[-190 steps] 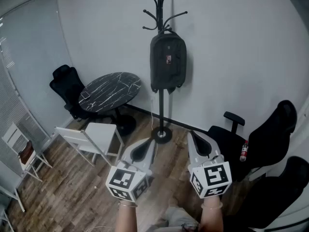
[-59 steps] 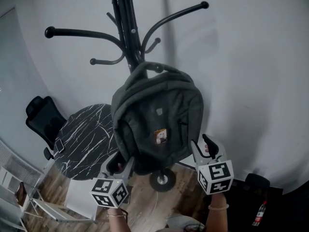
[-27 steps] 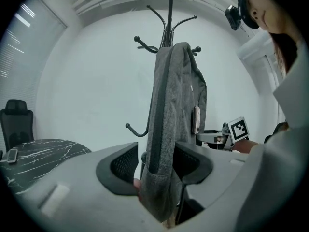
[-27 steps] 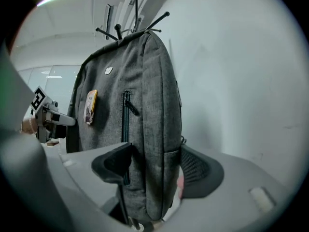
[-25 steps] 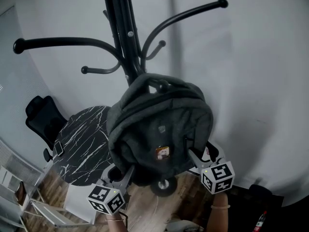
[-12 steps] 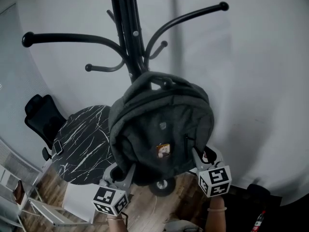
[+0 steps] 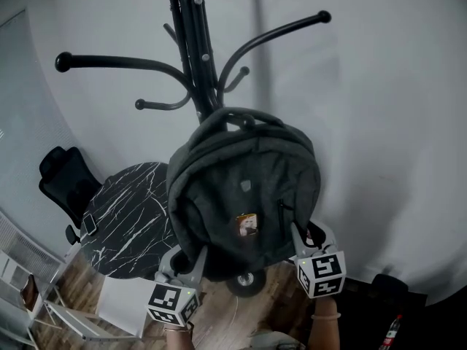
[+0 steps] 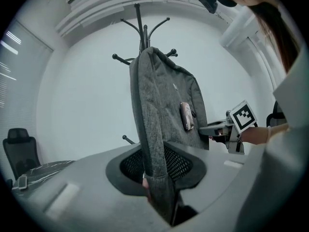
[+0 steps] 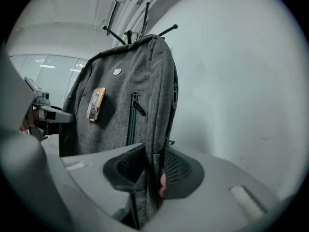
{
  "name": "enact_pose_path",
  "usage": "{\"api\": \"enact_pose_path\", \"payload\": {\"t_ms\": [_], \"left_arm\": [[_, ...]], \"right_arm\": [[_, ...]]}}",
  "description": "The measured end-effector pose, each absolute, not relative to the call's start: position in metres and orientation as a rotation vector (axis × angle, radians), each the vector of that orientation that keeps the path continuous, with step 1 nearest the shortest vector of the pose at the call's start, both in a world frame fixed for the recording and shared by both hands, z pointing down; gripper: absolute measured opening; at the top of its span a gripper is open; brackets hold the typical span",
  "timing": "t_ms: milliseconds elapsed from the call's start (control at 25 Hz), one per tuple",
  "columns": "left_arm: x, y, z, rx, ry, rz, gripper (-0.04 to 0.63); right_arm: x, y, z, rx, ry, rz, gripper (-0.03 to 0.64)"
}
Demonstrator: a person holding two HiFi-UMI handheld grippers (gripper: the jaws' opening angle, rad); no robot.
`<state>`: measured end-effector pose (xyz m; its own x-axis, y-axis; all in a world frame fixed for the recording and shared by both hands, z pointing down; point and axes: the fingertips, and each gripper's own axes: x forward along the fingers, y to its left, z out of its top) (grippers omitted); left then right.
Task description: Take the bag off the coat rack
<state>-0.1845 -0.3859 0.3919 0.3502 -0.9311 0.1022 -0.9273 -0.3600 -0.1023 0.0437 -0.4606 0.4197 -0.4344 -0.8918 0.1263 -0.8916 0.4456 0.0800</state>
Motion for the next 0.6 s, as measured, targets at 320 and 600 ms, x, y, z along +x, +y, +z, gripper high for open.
{"api": "enact_pose_path", "payload": {"t_ms": [320, 600], "left_arm": [[-0.18, -0.373, 0.379, -2.53, 1.751, -0.198, 0.097], [-0.177, -0.359, 0.372, -2.514, 1.741, -0.201, 0.097]], "right_arm": [[0.049, -0.445, 0.405, 1.599, -2.548, -0.037, 0.095], [0.051, -0.427, 0.398, 1.607, -2.549, -0.053, 0.094]]}}
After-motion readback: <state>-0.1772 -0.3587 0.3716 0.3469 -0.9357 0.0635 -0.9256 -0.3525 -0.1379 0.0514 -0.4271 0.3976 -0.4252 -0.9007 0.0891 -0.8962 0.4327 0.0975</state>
